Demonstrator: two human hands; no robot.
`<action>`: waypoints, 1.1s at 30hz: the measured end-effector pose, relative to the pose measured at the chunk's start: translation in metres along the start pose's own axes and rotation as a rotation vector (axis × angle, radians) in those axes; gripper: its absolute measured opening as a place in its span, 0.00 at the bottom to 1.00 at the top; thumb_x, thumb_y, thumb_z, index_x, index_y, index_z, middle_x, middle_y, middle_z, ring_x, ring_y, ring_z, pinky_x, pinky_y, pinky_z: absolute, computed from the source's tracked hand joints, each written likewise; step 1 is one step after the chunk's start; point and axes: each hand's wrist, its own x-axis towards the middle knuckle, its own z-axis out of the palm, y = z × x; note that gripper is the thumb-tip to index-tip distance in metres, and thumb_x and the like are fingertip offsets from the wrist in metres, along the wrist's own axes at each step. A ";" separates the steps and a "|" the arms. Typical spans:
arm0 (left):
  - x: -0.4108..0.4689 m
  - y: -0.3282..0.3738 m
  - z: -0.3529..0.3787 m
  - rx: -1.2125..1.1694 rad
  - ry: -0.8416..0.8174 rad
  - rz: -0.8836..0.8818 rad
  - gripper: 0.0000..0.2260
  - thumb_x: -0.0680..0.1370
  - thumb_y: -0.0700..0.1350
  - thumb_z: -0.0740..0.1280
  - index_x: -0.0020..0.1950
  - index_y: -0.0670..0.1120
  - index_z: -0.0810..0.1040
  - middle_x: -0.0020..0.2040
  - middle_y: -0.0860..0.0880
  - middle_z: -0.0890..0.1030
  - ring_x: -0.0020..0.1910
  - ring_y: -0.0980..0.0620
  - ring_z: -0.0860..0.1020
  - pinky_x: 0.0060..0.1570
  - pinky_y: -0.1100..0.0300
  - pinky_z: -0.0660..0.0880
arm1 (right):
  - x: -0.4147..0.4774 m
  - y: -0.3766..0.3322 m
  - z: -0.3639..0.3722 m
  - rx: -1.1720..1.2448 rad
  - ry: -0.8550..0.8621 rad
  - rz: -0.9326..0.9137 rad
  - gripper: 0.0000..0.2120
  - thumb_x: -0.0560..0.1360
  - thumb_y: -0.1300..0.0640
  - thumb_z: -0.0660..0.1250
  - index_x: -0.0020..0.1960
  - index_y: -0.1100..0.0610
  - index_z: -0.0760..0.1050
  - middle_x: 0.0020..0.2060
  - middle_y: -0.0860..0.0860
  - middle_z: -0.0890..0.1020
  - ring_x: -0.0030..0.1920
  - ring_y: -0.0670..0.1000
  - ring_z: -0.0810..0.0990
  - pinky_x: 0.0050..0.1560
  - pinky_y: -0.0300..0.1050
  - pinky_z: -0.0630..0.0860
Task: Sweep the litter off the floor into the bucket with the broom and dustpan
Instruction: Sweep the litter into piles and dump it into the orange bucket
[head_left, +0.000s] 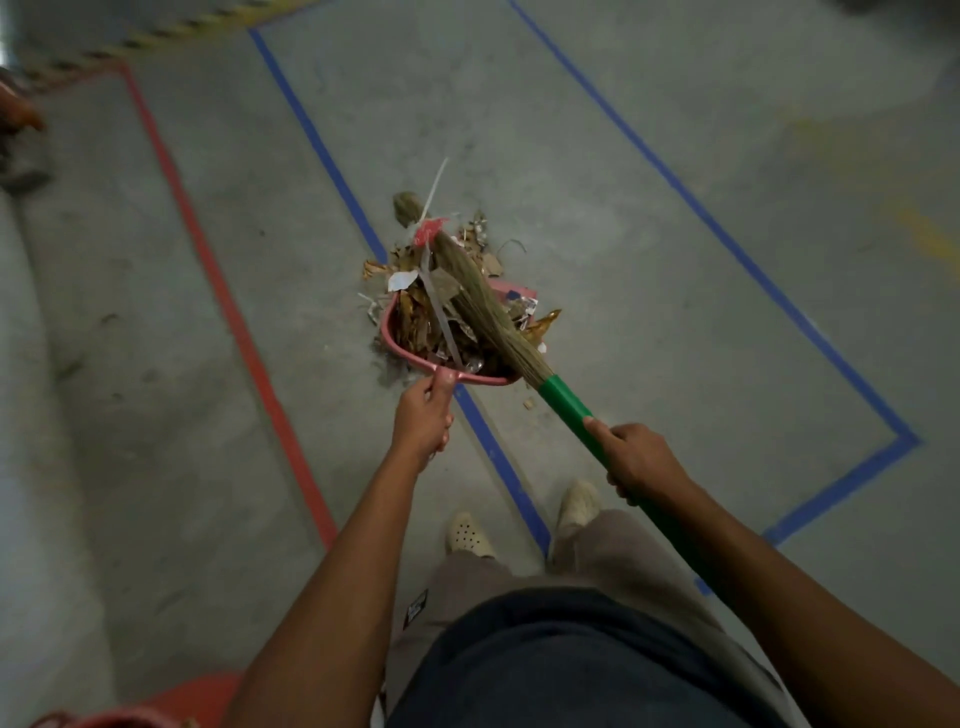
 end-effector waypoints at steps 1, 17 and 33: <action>-0.008 0.005 -0.002 0.001 0.010 0.000 0.23 0.82 0.63 0.61 0.51 0.43 0.79 0.31 0.44 0.73 0.21 0.54 0.66 0.19 0.62 0.63 | -0.007 0.000 -0.001 0.001 -0.002 -0.002 0.27 0.81 0.35 0.57 0.50 0.58 0.78 0.38 0.58 0.82 0.32 0.53 0.79 0.31 0.44 0.78; -0.165 0.011 0.016 -0.100 0.261 0.052 0.22 0.82 0.63 0.61 0.50 0.44 0.77 0.31 0.46 0.71 0.22 0.55 0.66 0.19 0.62 0.62 | -0.075 0.054 -0.039 -0.098 -0.100 -0.282 0.24 0.81 0.36 0.57 0.50 0.57 0.78 0.35 0.55 0.81 0.29 0.50 0.78 0.28 0.41 0.76; -0.368 -0.122 -0.053 -0.278 0.752 -0.090 0.23 0.80 0.65 0.63 0.41 0.45 0.71 0.30 0.46 0.71 0.23 0.51 0.67 0.22 0.62 0.62 | -0.162 0.057 0.074 -0.483 -0.394 -0.600 0.26 0.81 0.35 0.57 0.46 0.57 0.78 0.32 0.53 0.81 0.26 0.48 0.78 0.29 0.42 0.79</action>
